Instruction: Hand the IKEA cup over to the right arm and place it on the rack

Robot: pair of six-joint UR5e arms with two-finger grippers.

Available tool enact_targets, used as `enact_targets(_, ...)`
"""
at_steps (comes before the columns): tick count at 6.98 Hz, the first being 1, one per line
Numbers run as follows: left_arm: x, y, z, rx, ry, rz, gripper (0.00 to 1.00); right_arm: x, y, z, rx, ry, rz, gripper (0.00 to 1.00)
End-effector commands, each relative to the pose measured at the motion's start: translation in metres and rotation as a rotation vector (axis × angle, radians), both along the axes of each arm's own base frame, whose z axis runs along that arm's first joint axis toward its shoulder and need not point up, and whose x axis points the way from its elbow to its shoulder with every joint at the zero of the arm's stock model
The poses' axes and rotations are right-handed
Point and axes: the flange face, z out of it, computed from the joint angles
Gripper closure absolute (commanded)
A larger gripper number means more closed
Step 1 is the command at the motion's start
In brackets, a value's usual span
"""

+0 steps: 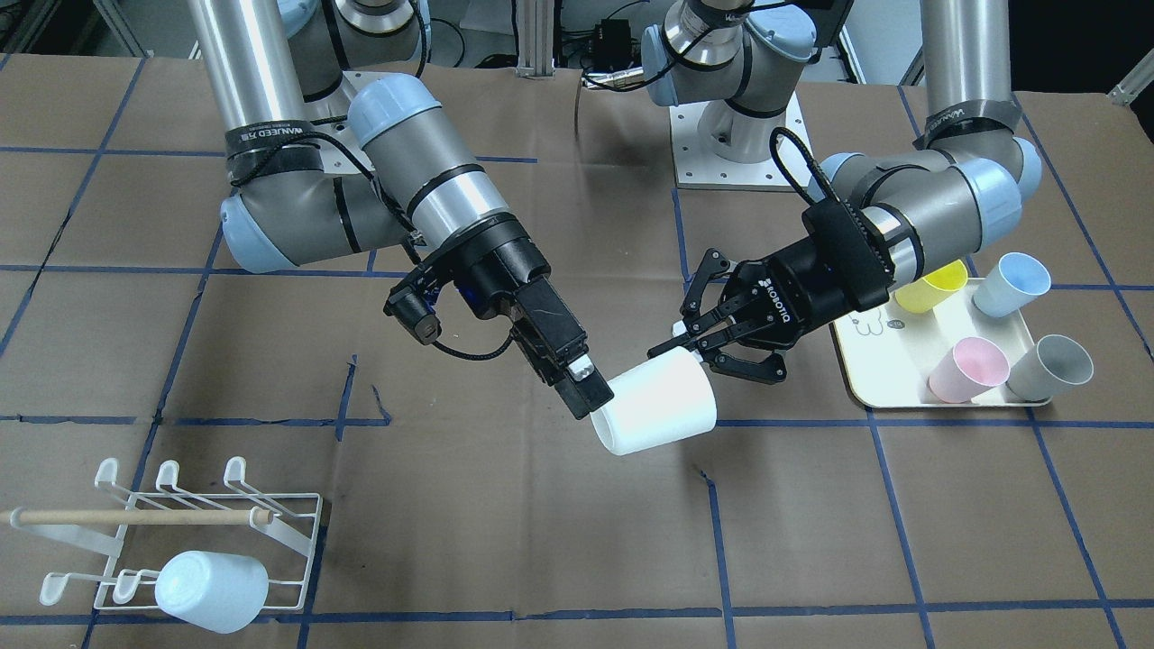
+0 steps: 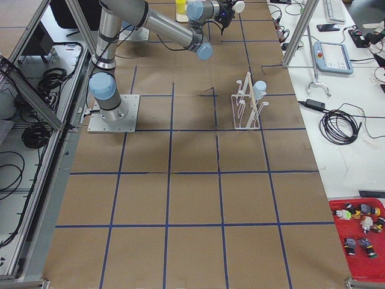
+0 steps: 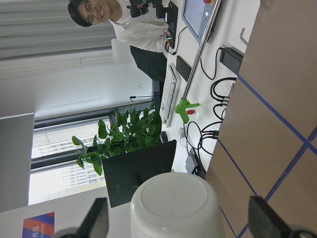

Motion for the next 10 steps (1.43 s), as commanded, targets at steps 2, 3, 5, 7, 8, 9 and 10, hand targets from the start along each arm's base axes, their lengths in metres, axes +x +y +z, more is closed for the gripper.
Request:
enact_targets(2,-0.0003,0.0003,0.0003,-0.001,0.000,-0.001,0.94,0.0147,-0.0100,0.0014,-0.001,-0.008,0.016,0.01)
enact_targets(3,-0.0004,0.0007,-0.0002,0.000,0.000,0.000,0.93,0.0157,-0.0102,-0.0005,0.002,-0.007,0.017,0.01)
enact_targets(5,-0.0012,0.0009,-0.0002,0.001,0.000,-0.002,0.93,0.0179,-0.0109,-0.0033,0.007,-0.005,0.019,0.02)
enact_targets(7,-0.0012,0.0008,-0.0003,-0.001,-0.002,-0.001,0.93,0.0187,-0.0127,-0.0005,0.001,-0.007,0.020,0.18)
enact_targets(8,-0.0011,0.0005,0.0003,-0.002,-0.002,-0.001,0.93,0.0188,-0.0125,-0.0003,-0.001,-0.007,0.022,0.33)
enact_targets(9,-0.0011,0.0005,0.0003,-0.002,-0.002,-0.001,0.93,0.0189,-0.0124,-0.0003,-0.001,-0.007,0.024,0.46)
enact_targets(10,-0.0011,0.0005,0.0003,-0.002,-0.002,-0.001,0.92,0.0188,-0.0122,-0.0009,0.000,-0.007,0.024,0.50)
